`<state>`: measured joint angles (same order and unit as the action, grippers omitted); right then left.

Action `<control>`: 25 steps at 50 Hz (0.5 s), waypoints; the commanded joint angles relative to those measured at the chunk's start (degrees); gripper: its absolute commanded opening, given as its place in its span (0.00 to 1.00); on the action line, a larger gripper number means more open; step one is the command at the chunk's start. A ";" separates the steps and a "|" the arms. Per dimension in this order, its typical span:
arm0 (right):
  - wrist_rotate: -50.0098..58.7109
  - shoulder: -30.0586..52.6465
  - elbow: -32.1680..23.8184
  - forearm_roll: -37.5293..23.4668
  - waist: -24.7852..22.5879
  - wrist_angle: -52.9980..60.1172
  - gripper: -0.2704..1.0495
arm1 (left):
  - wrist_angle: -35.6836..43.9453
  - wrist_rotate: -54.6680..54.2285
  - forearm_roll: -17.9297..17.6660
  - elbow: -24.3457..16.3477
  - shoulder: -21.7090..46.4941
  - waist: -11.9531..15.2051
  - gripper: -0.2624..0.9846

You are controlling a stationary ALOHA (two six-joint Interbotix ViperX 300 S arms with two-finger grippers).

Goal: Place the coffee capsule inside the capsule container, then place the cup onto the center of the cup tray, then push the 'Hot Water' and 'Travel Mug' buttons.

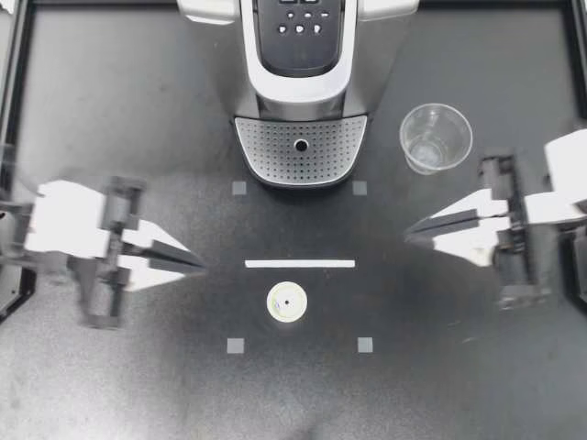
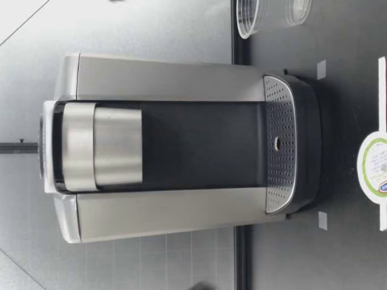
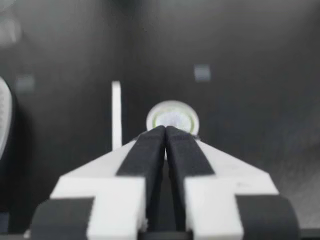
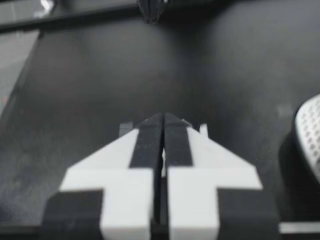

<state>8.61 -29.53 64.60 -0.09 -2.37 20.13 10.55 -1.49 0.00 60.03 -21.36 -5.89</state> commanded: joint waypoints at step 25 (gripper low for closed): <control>0.79 16.96 -7.47 -0.09 -3.52 0.35 0.28 | -5.36 -0.35 0.00 -8.53 12.30 -0.18 0.48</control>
<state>9.32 -13.36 59.06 -0.09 -5.45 20.13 4.92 -1.93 0.09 53.00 -9.05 -5.89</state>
